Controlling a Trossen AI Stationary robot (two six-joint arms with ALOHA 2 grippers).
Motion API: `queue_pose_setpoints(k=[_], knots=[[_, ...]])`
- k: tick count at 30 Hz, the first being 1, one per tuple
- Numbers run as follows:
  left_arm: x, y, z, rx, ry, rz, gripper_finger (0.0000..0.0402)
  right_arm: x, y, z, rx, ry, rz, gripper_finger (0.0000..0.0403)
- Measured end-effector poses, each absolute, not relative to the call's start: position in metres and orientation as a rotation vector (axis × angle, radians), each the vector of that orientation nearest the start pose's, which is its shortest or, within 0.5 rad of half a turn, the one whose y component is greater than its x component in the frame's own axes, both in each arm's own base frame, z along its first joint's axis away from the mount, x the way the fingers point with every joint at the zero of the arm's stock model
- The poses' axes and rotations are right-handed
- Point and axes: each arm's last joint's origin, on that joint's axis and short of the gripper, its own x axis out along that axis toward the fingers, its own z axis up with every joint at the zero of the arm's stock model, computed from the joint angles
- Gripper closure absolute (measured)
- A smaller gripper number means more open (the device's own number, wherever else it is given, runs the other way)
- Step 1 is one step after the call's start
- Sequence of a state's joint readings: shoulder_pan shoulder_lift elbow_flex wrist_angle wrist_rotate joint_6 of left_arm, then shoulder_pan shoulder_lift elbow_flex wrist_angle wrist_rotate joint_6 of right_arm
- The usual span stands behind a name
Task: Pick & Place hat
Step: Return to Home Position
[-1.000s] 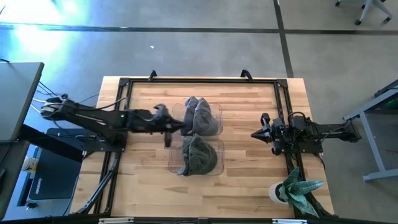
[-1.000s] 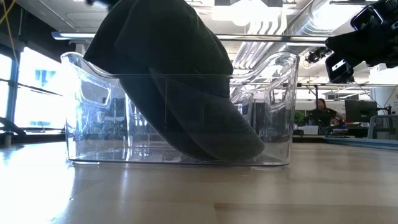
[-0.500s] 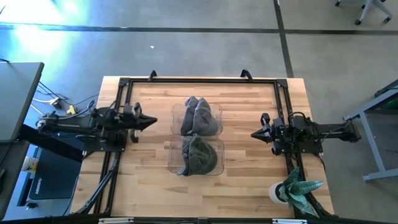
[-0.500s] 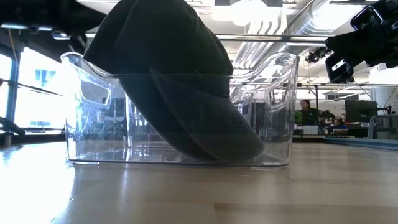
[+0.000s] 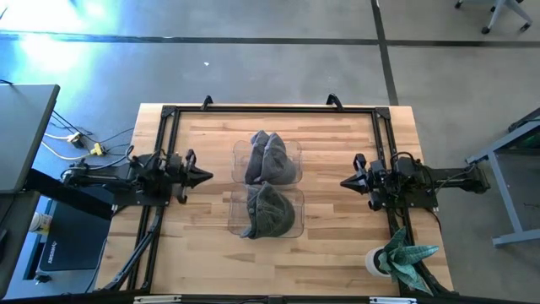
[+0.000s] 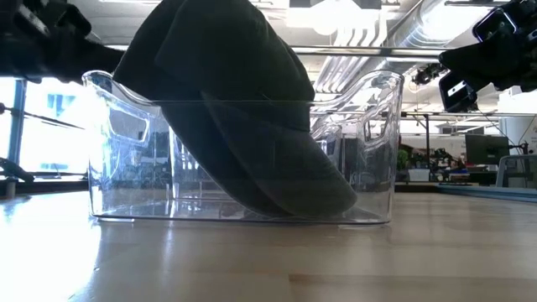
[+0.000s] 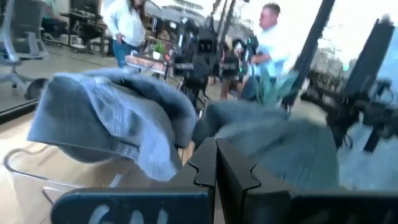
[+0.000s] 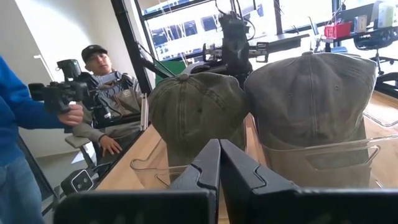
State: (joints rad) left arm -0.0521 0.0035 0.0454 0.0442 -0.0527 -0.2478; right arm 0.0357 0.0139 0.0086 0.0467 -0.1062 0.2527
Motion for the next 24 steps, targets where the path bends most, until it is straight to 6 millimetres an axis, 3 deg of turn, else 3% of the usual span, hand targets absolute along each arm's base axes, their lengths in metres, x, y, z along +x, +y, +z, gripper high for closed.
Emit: queue_pose_setpoints(k=[4, 9, 24], knots=[[0.096, -0.005, 0.179, -0.164, -0.115, -0.077, 0.0402, 0.098, 0.007, 0.17, 0.251, -0.022, 0.147, 0.0396], [0.097, -0.005, 0.171, -0.075, -0.033, -0.065, 0.0402, 0.098, 0.007, 0.17, 0.251, -0.022, 0.149, 0.0391], [0.098, -0.005, 0.167, -0.031, 0.0, -0.043, 0.0401, 0.098, 0.007, 0.17, 0.251, -0.021, 0.148, 0.0391]])
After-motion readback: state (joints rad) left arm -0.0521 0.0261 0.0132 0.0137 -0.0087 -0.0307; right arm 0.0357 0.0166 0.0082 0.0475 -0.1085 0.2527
